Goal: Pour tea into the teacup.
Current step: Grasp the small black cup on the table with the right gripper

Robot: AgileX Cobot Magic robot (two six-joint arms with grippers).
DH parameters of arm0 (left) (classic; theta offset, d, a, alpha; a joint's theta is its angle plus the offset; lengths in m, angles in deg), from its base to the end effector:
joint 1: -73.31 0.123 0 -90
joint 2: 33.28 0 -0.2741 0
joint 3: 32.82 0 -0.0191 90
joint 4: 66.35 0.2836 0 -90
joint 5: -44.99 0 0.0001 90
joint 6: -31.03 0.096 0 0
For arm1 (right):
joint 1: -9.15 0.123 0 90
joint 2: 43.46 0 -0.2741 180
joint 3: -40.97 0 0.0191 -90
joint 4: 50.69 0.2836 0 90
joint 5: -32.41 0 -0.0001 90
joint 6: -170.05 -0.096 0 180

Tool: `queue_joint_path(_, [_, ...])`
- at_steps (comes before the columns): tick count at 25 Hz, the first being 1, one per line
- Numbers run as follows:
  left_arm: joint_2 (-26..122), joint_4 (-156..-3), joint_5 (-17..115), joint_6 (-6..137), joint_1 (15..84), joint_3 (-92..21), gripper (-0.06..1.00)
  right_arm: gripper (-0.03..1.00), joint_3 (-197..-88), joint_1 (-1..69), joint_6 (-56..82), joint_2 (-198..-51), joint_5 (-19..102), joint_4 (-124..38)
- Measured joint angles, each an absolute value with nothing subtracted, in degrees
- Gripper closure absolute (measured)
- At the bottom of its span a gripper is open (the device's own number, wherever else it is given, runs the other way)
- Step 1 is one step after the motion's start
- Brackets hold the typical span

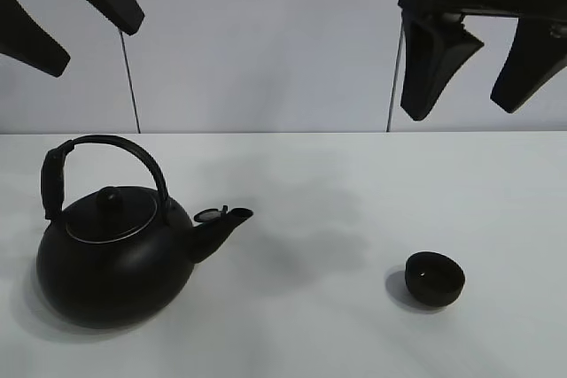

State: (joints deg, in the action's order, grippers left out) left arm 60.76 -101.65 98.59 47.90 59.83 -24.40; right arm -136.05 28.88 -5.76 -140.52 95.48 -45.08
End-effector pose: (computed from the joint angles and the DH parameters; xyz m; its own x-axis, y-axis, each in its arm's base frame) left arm 0.3224 -0.1232 0.2800 -0.8851 0.1183 -0.4501 0.3405 0.8238 -0.4531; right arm 0.3211 0.1241 0.2729 -0.8895 -0.3493 -0.2947 -0.3859 0.9195 0.0749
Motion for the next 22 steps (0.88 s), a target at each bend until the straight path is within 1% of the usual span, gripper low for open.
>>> queue_joint_path(2, [60.8, -101.6, 98.6, 47.9, 59.8, -24.4, 0.35, 0.36, -136.1, 31.1, -9.0, -140.5, 95.2, -48.5])
queue_joint_path(4, [60.8, -101.6, 98.7, 47.9, 59.8, -24.4, 0.35, 0.36, -136.1, 31.8, -10.8, -140.6, 94.6, -48.9])
queue_joint_path(22, [60.8, -101.6, 98.7, 47.9, 59.8, -24.4, 0.35, 0.36, -136.0, 31.9, -11.4, -158.6, 91.0, -47.7])
